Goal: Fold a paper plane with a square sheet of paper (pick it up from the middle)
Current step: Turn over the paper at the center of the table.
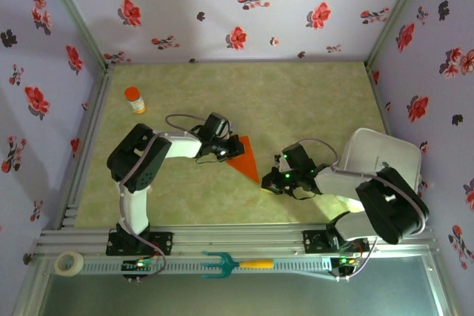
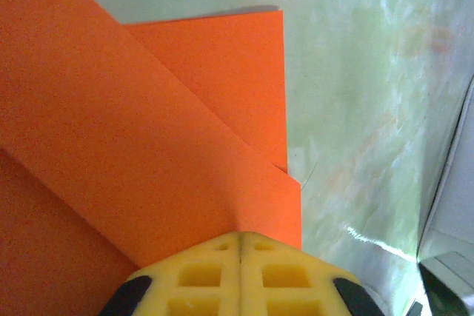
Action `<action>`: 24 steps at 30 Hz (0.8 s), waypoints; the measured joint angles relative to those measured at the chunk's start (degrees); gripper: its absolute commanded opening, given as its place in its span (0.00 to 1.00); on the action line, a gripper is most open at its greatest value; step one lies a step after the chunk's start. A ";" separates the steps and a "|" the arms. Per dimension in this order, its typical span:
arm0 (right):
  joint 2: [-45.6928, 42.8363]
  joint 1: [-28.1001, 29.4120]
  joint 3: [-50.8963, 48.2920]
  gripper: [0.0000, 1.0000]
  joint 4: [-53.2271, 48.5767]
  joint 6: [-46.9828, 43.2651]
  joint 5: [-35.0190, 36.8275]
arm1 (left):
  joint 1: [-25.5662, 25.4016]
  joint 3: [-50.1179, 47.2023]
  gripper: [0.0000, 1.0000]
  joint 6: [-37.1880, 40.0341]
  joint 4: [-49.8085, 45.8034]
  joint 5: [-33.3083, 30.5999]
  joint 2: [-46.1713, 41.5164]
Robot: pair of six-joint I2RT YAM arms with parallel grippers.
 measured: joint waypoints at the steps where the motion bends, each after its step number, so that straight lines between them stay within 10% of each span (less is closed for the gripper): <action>1: -0.61 -0.02 0.72 0.24 -0.92 0.42 0.55 | 0.07 -0.28 0.00 -0.33 0.31 -0.04 -0.15; 24: 6.93 -0.76 4.42 0.35 3.15 8.17 -0.48 | 0.48 -2.08 0.00 -3.63 2.99 -0.17 -0.70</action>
